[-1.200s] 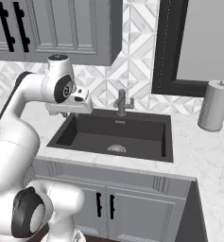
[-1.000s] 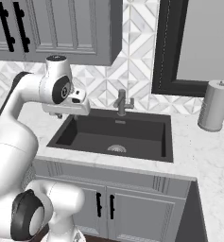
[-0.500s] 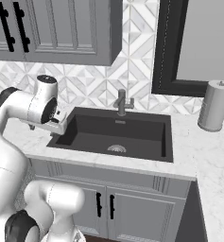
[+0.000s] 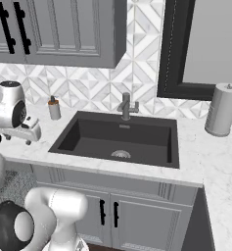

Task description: Pick up the cup and bowl from the counter, place them in the dishwasher, and close the dishwasher door.

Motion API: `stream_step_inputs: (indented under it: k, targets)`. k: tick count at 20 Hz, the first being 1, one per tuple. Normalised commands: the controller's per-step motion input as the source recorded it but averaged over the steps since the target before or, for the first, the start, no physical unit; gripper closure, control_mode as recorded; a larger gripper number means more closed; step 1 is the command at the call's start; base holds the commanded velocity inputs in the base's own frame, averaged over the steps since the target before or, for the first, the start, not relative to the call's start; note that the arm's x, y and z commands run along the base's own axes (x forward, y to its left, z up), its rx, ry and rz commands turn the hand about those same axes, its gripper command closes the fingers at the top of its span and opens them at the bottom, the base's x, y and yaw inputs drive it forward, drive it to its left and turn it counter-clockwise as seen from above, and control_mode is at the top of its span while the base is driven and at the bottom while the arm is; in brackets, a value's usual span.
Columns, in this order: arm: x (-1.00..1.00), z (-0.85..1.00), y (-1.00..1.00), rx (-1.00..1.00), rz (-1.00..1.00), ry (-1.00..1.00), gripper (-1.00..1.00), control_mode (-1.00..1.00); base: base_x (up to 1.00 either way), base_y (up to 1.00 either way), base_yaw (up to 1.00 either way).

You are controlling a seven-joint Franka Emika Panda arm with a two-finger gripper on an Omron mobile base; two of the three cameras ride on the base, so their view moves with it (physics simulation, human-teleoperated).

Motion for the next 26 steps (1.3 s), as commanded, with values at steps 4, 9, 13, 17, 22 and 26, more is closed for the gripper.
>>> stream_step_inputs:
  k: [4,9,13,17,22,26]
  targets:
    - [0.01,0.00,0.97,-0.22,0.00,0.16,-1.00,-1.00,0.00,0.00,0.00]
    - [0.05,-0.01,0.98,-0.20,0.00,0.15,-1.00,-1.00,0.00,0.00,0.00]
    - [0.04,-0.01,0.94,-0.04,0.00,0.09,-1.00,-1.00,0.00,0.00,0.00]
    - [0.00,-0.08,0.68,0.04,0.00,0.00,-1.00,-1.00,0.00,0.00,0.00]
    - [0.00,-0.26,0.77,0.11,-0.01,-0.06,-1.00,-1.00,0.00,0.00,0.00]
    - [0.00,-0.19,0.57,0.12,-0.05,-0.05,-1.00,-1.00,0.00,0.00,0.00]
